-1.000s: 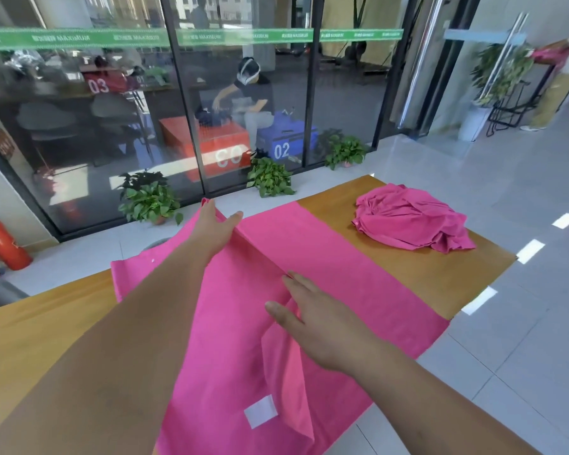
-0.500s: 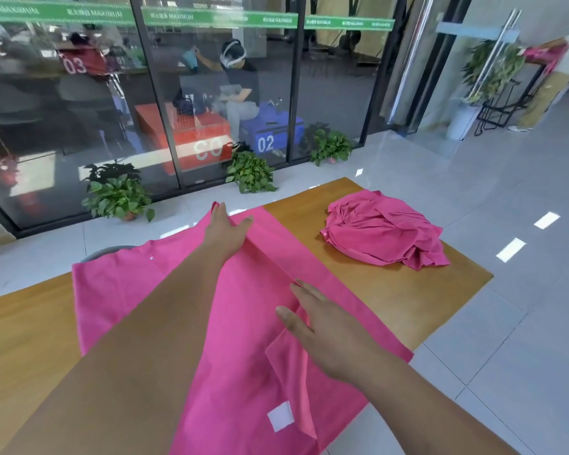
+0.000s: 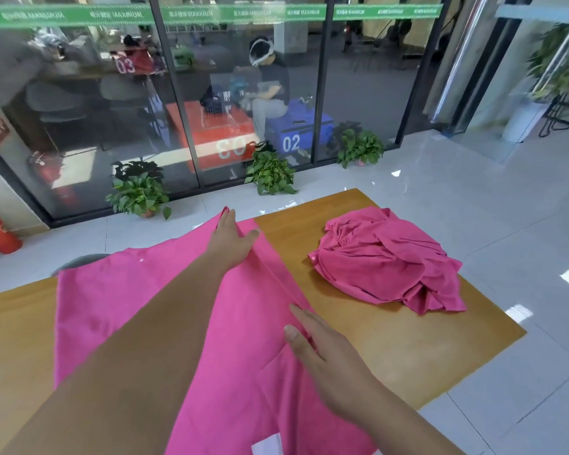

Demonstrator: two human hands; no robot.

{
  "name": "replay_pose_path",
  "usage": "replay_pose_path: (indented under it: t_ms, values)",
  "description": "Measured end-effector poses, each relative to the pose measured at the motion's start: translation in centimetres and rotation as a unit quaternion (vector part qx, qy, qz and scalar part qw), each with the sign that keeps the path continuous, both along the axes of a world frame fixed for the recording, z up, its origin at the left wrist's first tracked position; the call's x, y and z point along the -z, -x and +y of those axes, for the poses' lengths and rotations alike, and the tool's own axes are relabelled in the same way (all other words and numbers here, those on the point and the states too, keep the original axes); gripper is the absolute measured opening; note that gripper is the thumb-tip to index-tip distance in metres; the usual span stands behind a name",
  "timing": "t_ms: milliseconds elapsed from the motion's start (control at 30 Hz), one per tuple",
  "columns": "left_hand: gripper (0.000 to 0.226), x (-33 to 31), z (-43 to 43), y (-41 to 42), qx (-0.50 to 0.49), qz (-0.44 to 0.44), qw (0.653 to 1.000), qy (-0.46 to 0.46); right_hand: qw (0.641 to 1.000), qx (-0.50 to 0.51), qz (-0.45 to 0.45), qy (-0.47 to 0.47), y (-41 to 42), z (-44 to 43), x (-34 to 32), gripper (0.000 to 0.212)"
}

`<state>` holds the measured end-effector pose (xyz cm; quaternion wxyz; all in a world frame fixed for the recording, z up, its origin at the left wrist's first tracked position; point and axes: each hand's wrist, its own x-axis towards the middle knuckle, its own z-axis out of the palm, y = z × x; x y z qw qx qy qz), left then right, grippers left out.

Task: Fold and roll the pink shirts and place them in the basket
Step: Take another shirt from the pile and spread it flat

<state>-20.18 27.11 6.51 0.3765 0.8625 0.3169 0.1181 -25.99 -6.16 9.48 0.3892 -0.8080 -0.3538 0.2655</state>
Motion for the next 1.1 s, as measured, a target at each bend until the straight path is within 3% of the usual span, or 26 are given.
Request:
replay_pose_path:
  t_ms: [133, 233, 333, 400, 667, 900, 1000, 1100]
  values:
    - [0.095, 2.5, -1.7, -4.2, 0.018, 0.034, 0.999, -0.034, 0.997, 0.016, 0.074, -0.028, -5.6, -1.2, 4.2, 0.072]
    - [0.093, 6.6, -4.3, -5.3, 0.028, 0.069, 0.997, -0.03, 0.98, 0.062, 0.185, -0.038, -9.0, -2.2, 9.9, 0.068]
    - [0.089, 11.7, -9.5, -2.5, 0.033, 0.112, 0.992, -0.045, 0.957, 0.087, 0.278, 0.006, -11.1, -3.5, 15.8, 0.065]
    - [0.086, 14.9, -13.9, 1.2, 0.041, 0.136, 0.988, -0.063, 0.951, 0.088, 0.292, 0.042, -11.6, -4.2, 17.9, 0.055]
    - [0.076, 21.2, -24.6, 17.8, 0.059, 0.131, 0.978, -0.149, 0.982, 0.015, 0.142, 0.122, -12.0, -5.1, 19.8, 0.025]
    - [0.085, 21.9, -24.6, 26.9, 0.107, 0.212, 0.953, -0.187, 0.972, -0.079, -0.012, 0.222, -9.0, -3.2, 19.6, 0.046]
    - [0.084, 21.8, -24.0, 29.2, 0.129, 0.233, 0.943, -0.198, 0.956, -0.052, -0.068, 0.282, -7.8, -2.3, 19.2, 0.035]
    - [0.085, 21.5, -23.5, 30.9, 0.16, 0.242, 0.936, -0.202, 0.94, -0.014, -0.098, 0.327, -7.4, -2.3, 18.1, 0.041]
